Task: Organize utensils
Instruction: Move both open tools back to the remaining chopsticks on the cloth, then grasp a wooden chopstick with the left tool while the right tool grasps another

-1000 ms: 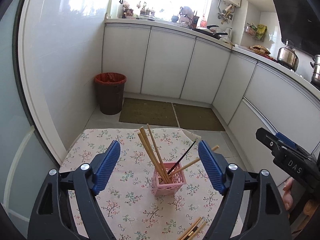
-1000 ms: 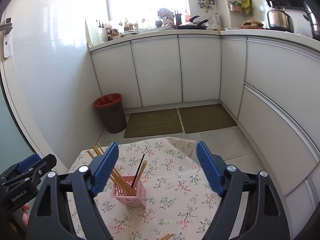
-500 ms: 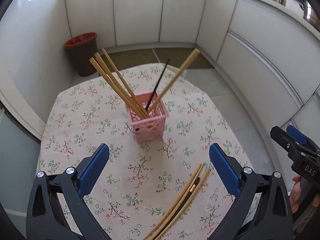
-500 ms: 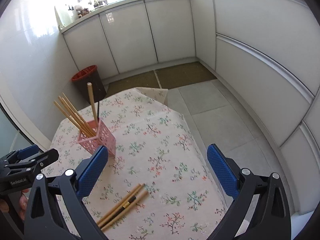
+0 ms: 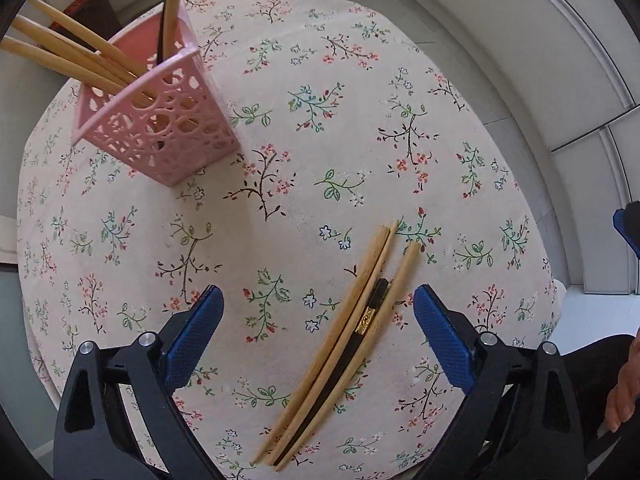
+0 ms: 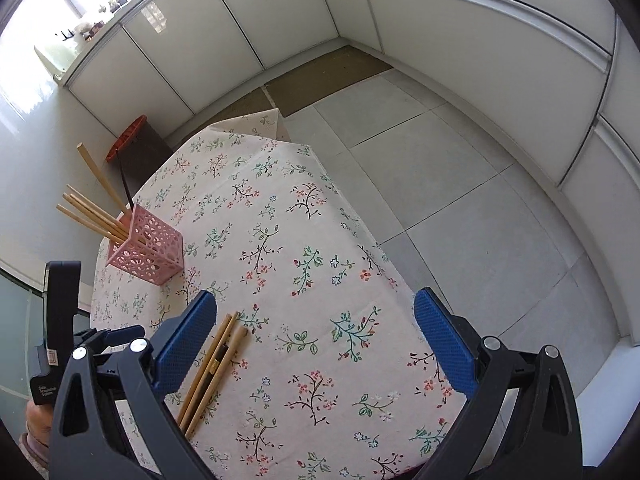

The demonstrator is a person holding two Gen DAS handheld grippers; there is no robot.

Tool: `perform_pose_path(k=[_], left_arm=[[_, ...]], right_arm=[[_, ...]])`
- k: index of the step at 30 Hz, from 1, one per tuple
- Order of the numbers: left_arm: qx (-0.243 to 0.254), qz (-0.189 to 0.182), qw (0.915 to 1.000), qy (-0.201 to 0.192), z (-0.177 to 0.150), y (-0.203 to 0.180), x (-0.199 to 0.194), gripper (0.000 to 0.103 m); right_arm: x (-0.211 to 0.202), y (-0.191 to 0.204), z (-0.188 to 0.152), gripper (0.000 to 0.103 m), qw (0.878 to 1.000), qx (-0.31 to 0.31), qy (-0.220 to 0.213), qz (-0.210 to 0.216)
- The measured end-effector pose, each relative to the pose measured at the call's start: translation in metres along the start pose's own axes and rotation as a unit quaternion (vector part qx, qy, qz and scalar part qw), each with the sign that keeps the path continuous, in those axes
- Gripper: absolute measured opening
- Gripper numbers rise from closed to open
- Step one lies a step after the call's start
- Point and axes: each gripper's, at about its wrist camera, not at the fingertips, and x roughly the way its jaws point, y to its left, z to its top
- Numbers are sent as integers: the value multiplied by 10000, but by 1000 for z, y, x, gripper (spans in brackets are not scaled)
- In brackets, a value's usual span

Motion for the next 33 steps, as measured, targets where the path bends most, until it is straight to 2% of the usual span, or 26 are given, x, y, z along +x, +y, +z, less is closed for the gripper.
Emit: perform_pose_path(k=[6,8,10,18,22,25,30,33], left_arm=[[62,97,9998,140,11,-8,17,79],[140,243,9995,131,12,-10,22,68],[178,269,9993,175,15,-11,26,61],[257,300,9989,251,19,-10,40,59],[376,154,9988,276,19,-15,45,51],[525,331,9976,321,17,-24,55,48],[579,309,9974,297,15,-25,56,46],[585,306,9976,219,10,-27,55,39]], right_arm=[[6,0,0,96,9999,-76,98,-54],[8,-2,0,96,9999,-16,148,-34],[11,-4,0,96,9998,43,204,-14],[14,-6,0,96,9996,77,283,-13],[17,-5,0,96,9993,119,349,-20],[19,-2,-1,96,9992,99,374,-23],[22,0,-2,96,9991,62,412,-57],[24,4,-3,96,9989,26,461,-74]])
